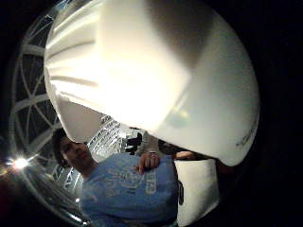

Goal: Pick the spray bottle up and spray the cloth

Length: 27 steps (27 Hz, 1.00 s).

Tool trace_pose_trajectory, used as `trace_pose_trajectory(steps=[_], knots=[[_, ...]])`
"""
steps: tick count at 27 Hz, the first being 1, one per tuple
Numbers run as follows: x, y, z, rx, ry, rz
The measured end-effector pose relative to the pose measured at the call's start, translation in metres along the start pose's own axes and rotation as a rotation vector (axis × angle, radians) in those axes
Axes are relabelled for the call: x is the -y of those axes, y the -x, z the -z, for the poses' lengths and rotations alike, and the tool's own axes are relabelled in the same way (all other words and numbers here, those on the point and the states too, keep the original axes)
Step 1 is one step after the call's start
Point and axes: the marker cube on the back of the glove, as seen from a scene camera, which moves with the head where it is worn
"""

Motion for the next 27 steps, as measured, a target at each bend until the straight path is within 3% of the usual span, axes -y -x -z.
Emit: trace_pose_trajectory(steps=[6,11,27], knots=[[0.014,0.018,0.008,0.112,-0.024,0.025],[0.030,0.044,0.028,0.065,0.025,0.032],[0.067,0.059,0.052,0.041,0.344,-0.256]])
